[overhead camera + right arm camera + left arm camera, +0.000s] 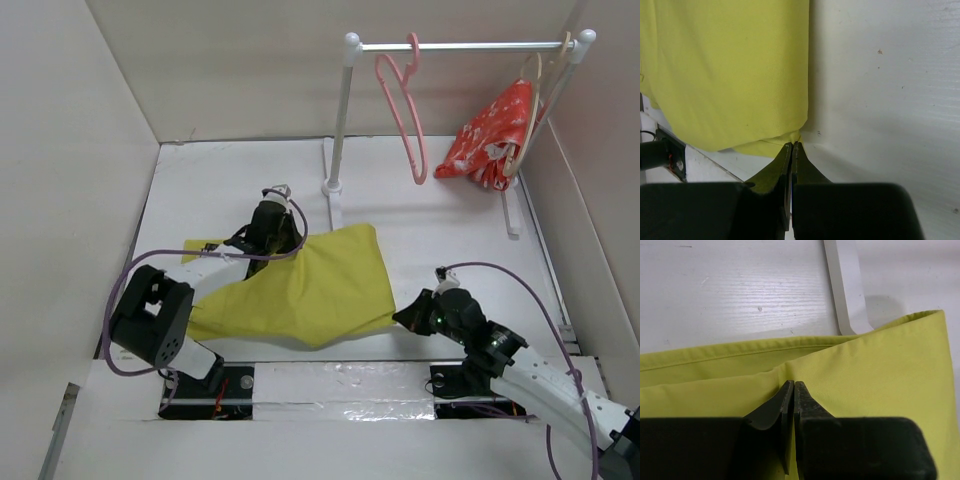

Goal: Place the trousers on the hanger
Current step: Fold the trousers at the center of the board.

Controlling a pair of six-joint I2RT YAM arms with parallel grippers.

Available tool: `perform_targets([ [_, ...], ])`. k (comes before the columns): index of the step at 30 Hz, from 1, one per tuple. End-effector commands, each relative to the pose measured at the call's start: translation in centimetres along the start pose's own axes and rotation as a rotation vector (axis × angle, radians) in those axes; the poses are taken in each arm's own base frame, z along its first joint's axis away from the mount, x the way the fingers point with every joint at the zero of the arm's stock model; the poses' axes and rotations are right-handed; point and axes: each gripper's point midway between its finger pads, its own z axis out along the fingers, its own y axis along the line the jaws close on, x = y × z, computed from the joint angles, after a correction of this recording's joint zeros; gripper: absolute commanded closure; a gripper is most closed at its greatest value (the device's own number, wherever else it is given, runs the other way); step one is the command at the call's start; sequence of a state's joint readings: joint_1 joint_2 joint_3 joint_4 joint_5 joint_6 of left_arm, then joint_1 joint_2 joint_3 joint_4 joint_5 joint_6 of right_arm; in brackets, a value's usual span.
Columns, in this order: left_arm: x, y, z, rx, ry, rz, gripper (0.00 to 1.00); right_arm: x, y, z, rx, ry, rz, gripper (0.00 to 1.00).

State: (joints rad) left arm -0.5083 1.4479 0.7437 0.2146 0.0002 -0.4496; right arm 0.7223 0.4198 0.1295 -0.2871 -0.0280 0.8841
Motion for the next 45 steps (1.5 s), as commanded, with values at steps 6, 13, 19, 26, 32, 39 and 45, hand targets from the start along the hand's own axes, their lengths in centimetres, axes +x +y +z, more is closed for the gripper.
perform_targets([
  [6,-2.7,-0.6,3.3,-0.009,-0.079,-0.013,1.00,0.2,0.6,-0.8,0.008,0.002,0.024,1.00],
  [13,-2.3,-2.2,2.5,0.036,-0.083,0.003,0.76,-1.9,1.7,-2.1,-0.010,-0.080,-0.017,0.48],
  [19,-6.1,-3.4,-1.8,0.068,-0.211,-0.035,0.50,-4.2,4.1,-1.0,-0.033,-0.119,-0.096,0.40],
  [26,-3.9,-4.5,-7.1,0.200,-0.235,-0.076,0.75,-7.0,2.1,3.9,0.121,-0.136,-0.144,0.44],
  [32,3.7,-6.2,-8.1,0.234,-0.124,-0.062,0.98,-6.5,-0.4,6.1,0.136,-0.085,-0.086,0.85],
  [39,7.4,-0.5,-5.8,0.003,-0.124,-0.157,0.94,-4.3,-2.4,4.2,0.139,-0.088,-0.007,1.00],
  [45,8.1,3.0,-4.5,-0.142,-0.110,-0.215,0.89,-4.7,-1.0,1.7,0.080,-0.135,0.026,0.93],
])
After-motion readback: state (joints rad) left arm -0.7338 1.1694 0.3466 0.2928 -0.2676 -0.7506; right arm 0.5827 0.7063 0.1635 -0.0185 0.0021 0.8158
